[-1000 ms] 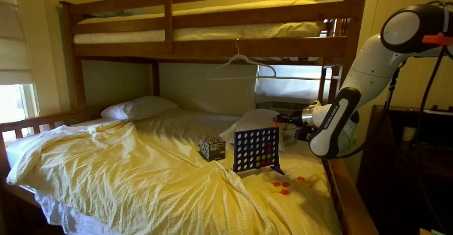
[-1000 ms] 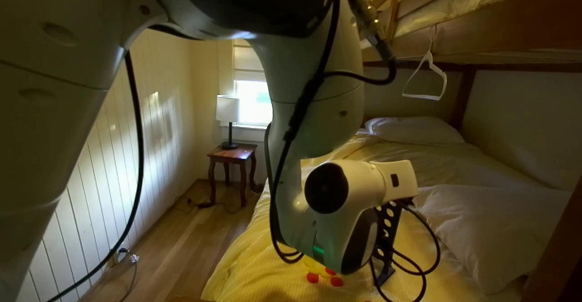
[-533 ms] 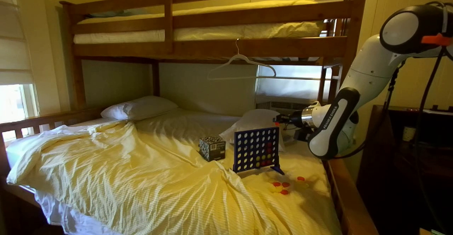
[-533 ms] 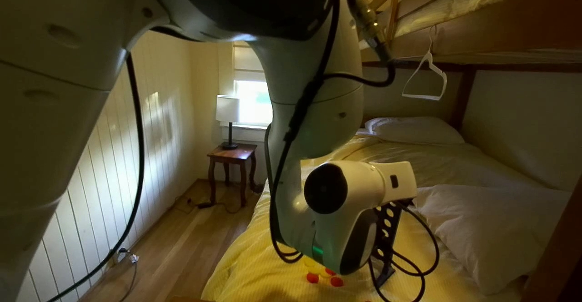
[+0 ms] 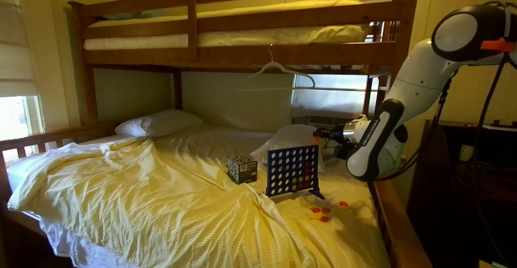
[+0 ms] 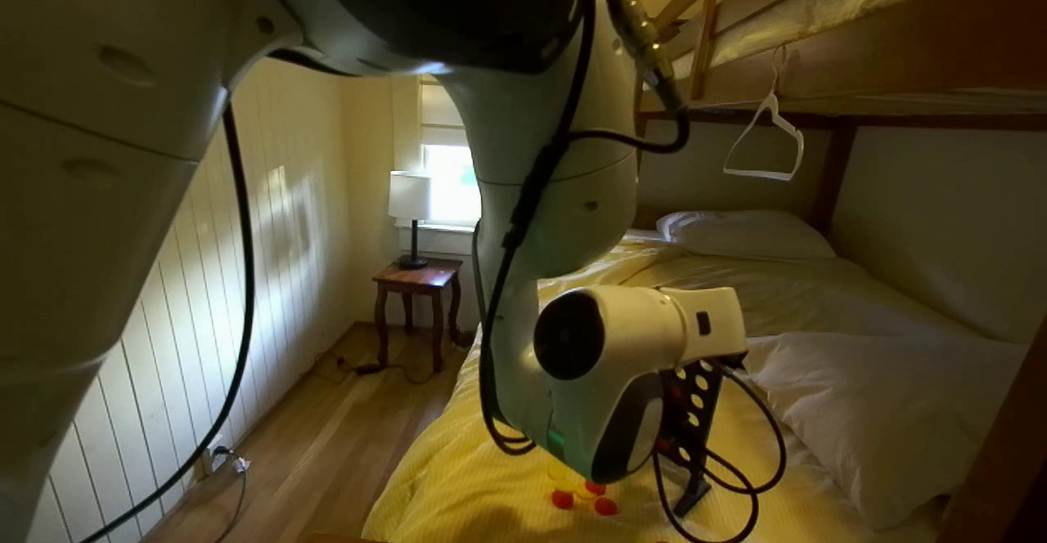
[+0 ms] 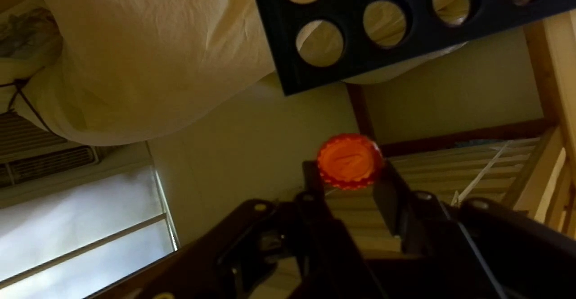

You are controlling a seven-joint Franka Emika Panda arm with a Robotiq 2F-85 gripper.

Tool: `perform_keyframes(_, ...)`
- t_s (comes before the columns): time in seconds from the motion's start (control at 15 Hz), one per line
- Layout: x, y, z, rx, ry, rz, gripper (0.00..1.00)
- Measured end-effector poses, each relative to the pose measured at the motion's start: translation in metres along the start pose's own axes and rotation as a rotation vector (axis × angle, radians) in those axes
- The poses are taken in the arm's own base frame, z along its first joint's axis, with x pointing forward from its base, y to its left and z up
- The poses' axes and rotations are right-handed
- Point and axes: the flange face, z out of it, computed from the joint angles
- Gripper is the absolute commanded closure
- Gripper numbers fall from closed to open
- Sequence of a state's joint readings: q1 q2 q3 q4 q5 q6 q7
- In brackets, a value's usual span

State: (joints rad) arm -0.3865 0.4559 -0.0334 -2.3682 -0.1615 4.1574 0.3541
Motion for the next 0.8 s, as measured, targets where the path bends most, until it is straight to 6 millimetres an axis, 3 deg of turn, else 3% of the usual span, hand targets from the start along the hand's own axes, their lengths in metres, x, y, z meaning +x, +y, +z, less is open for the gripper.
perform_keyframes(0.53, -0.004, -0.009, 0.001, -0.056, 0.02, 0.002, 0.91)
perform_keyframes(0.6, -0.005, -0.01, 0.002, -0.061, 0.021, 0.001, 0.66)
perform_keyframes(0.8, -0.007, -0.013, 0.003, -0.063, 0.034, 0.004, 0.66)
